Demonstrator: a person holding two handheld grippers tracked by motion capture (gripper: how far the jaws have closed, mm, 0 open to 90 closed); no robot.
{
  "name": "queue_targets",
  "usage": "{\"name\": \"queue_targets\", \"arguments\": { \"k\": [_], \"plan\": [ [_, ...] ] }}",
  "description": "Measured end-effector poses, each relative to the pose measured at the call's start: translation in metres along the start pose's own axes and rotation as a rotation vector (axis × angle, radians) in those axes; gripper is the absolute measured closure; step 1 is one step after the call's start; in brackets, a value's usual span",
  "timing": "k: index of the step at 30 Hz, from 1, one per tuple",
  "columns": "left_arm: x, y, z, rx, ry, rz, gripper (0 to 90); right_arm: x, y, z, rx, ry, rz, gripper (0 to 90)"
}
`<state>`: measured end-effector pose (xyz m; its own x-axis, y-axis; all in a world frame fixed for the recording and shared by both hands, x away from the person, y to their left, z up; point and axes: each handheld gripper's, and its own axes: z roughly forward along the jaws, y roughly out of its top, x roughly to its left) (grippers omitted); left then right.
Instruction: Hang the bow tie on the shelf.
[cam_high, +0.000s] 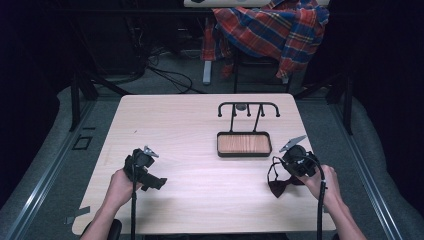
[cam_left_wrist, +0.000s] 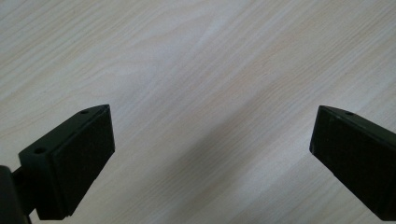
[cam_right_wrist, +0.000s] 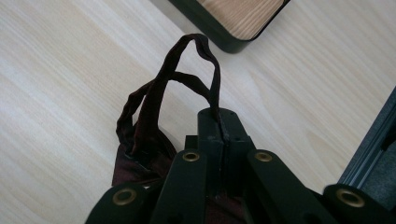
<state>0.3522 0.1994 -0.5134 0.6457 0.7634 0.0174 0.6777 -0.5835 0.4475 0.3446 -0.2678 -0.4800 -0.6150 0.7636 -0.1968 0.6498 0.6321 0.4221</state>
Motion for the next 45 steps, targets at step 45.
{"name": "queue_targets", "arguments": {
  "k": [45],
  "plan": [
    [0.000,-0.002,0.000,0.006,0.001,0.000,0.1,-0.025,0.050,-0.022,-0.202,-0.081,0.099,89.8]
  ]
}}
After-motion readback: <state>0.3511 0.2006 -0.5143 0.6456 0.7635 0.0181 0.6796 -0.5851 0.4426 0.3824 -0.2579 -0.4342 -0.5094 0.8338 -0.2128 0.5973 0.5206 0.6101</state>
